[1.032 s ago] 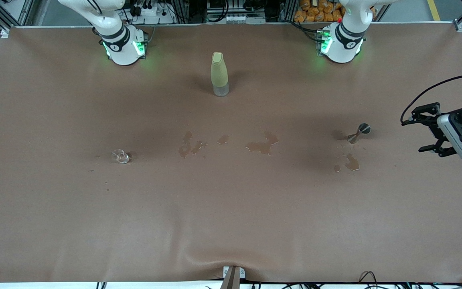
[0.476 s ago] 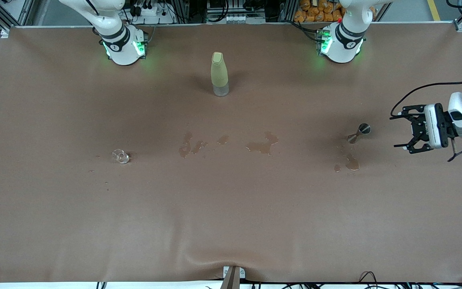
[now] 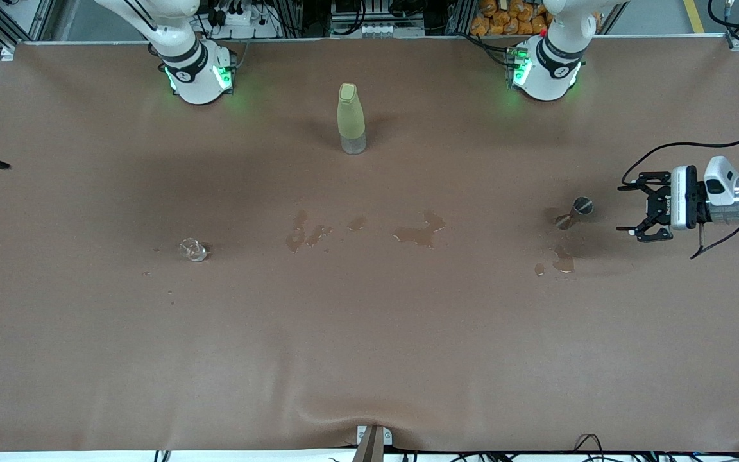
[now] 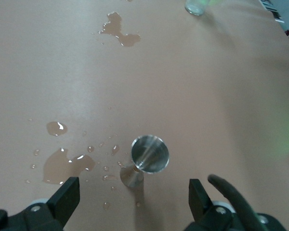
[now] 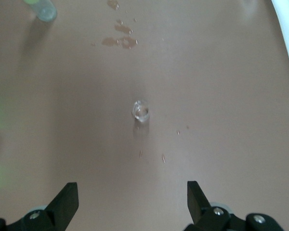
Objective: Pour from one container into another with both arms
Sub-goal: 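Move the left gripper to the steel jigger while the right gripper approaches the beaker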
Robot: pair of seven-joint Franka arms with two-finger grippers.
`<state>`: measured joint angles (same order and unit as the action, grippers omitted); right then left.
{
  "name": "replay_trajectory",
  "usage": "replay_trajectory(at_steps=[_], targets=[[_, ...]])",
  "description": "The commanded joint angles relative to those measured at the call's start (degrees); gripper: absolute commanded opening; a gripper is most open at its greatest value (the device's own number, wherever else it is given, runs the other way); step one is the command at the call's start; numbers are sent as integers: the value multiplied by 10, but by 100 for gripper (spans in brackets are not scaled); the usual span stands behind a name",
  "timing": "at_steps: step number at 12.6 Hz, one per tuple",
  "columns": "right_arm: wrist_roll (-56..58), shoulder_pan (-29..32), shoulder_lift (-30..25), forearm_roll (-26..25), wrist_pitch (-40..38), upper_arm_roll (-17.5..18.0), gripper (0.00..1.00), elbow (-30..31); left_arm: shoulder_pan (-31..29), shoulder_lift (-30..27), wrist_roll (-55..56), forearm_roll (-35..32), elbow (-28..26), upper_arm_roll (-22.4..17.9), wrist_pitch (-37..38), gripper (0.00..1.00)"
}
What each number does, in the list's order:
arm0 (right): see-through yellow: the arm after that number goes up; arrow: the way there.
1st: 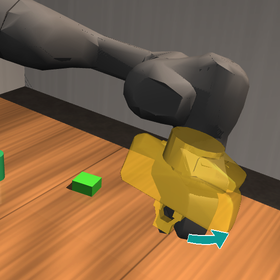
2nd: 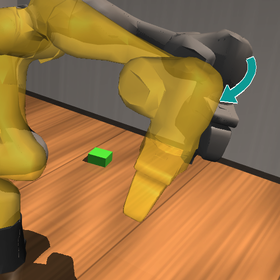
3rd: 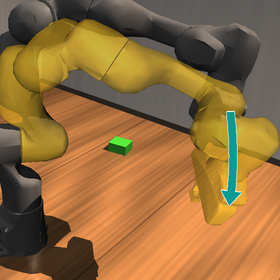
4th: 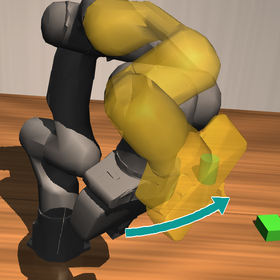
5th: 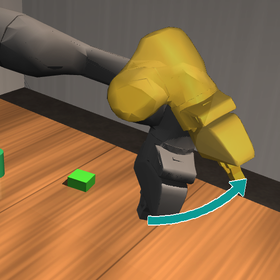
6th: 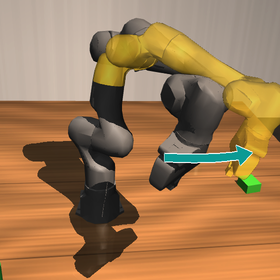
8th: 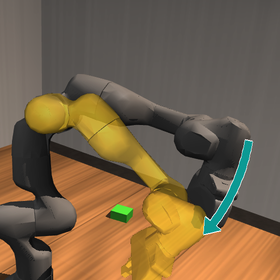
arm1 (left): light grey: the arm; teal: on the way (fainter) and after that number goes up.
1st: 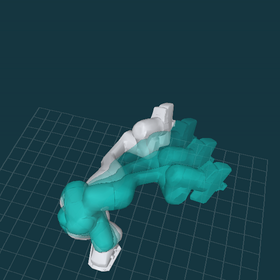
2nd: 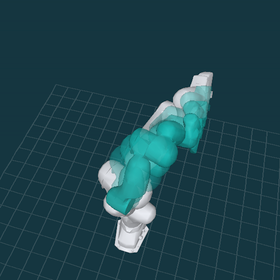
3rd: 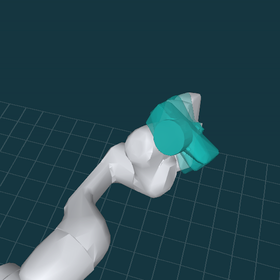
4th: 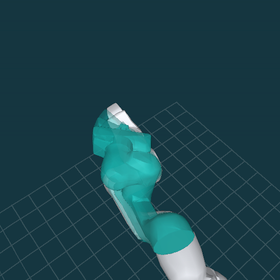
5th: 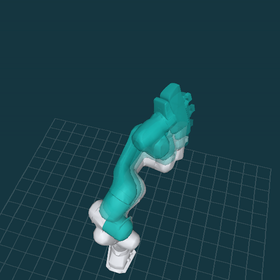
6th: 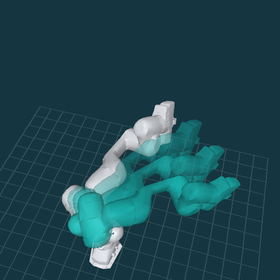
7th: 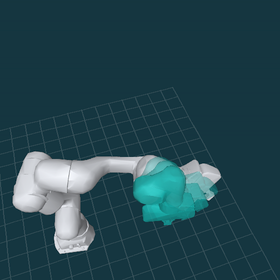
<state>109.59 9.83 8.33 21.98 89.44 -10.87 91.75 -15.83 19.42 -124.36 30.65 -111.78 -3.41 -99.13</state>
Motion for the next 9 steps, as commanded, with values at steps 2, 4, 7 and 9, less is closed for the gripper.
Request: replay_trajectory(at_steps=[2,4,7,9], targets=[[130,6,39,121,53,-20,100,90,-23,57,-106,46,-4,2,-6,100],[199,9,79,173,60,-26,100,109,-32,81,-151,69,-6,2,-6,100],[295,12,144,241,59,-43,100,115,-32,92,-152,79,-7,2,-10,91],[363,23,191,285,54,-43,100,115,-32,108,-155,95,-11,3,-11,89]])
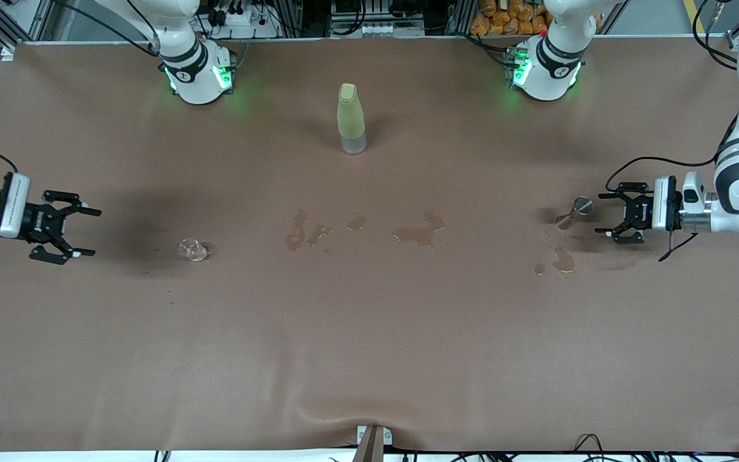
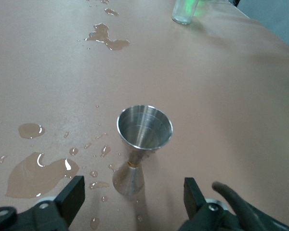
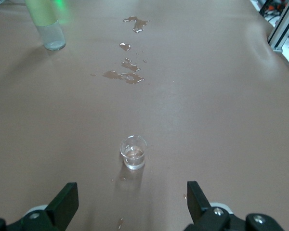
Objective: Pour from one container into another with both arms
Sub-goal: 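Move the left gripper to the steel jigger while the right gripper approaches the beaker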
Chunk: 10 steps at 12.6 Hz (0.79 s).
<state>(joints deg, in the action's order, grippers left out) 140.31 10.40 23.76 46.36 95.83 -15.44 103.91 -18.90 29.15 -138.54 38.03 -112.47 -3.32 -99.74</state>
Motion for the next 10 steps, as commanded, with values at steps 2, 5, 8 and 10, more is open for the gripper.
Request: replay_trajectory(at_steps=[2,5,8,10], targets=[[108,25,76,77,-20,2,100,-6,3,16,-23,38,-6,3,-5,78],[168,31,131,127,-42,2,100,-6,6,27,-24,46,-13,9,-18,78],[214,33,171,159,-62,2,100,-6,6,35,-24,47,-13,12,-23,78],[239,34,187,168,-64,2,100,-6,6,36,-24,56,-17,13,-26,78]])
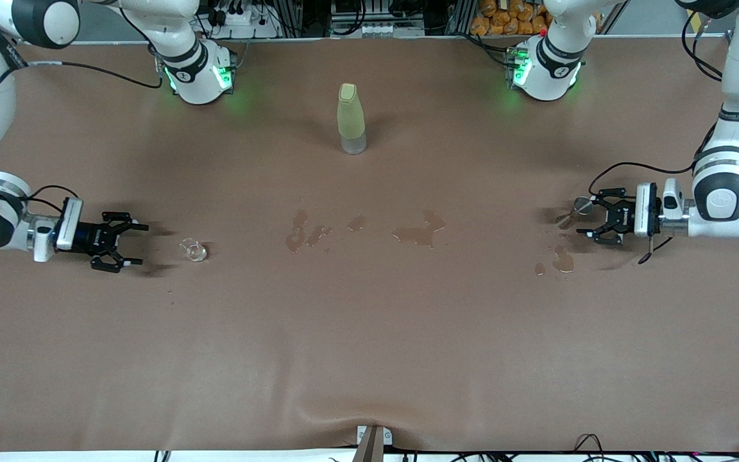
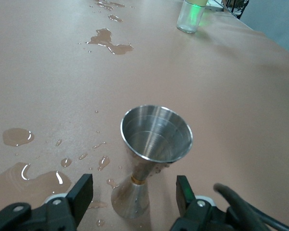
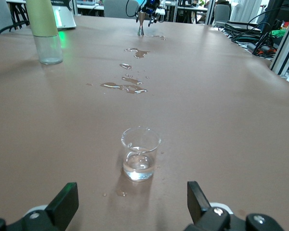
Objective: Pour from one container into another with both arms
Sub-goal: 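Close the left gripper on the jigger while the right gripper grasps the beaker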
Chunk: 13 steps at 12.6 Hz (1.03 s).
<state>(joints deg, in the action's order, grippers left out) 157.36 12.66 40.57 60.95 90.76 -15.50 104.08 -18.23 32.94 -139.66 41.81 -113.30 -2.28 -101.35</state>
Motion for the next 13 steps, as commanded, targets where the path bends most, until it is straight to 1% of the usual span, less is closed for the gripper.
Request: replay_trajectory(at_steps=[1,6,7,9,11,13], targets=[[89,11,32,35,-22,3,100,-8,0,-2,-13,21,-10,7,-10,78],[167,7,93,88,-27,5,100,-8,0,-1,-13,33,-18,13,-22,77],[176,5,101,98,-26,6,100,-8,0,2,-13,33,-18,13,-22,72],[182,2,112,108,-26,8,100,-8,0,3,-13,33,-18,13,-26,68],[196,-6,118,125,-26,10,100,-8,0,5,-13,33,-18,13,-27,60],[197,-9,124,132,-25,27,100,-8,0,5,-13,33,-18,13,-28,56]])
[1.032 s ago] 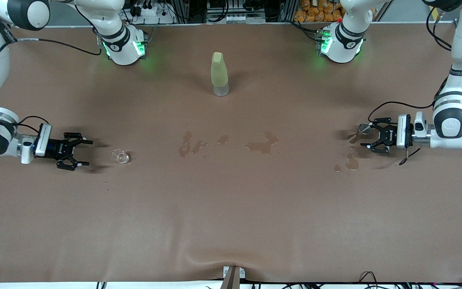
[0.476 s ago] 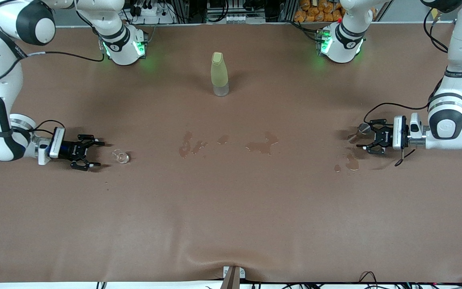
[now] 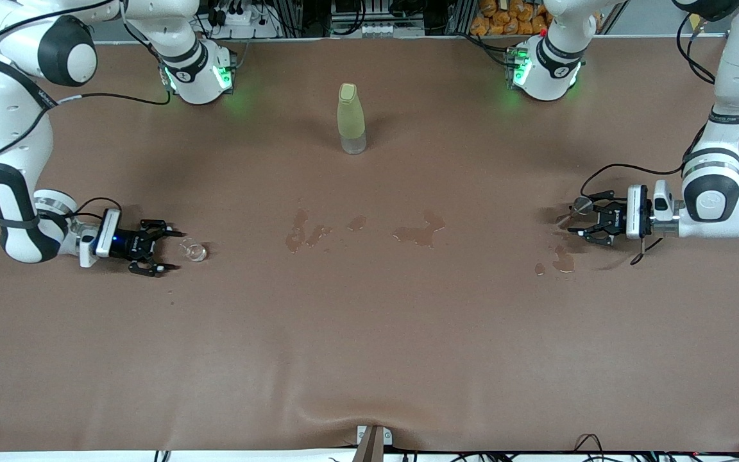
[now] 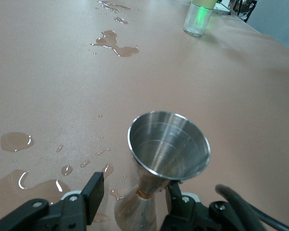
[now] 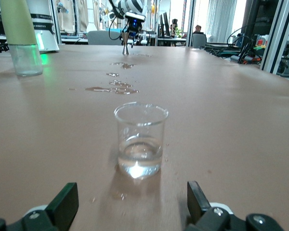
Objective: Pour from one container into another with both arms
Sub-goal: 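Close the left gripper on the jigger while the right gripper grasps the beaker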
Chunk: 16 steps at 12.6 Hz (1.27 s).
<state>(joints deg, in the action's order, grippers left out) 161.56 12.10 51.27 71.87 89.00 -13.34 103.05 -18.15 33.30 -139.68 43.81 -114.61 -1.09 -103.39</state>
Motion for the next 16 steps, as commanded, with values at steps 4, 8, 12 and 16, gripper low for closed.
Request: replay_trajectory(at_steps=[4,8,12,16], targets=[[176,-17,28,47,-8,12,100,2,0,2,-13,13,-4,1,-8,54],[187,-20,36,50,-5,31,100,2,-3,0,-13,14,-4,8,-8,54],[191,-30,40,61,-3,36,100,2,-3,-3,-14,14,-5,8,-6,54],[191,-42,43,62,-2,36,100,2,-5,-6,-14,14,-5,8,-1,54]])
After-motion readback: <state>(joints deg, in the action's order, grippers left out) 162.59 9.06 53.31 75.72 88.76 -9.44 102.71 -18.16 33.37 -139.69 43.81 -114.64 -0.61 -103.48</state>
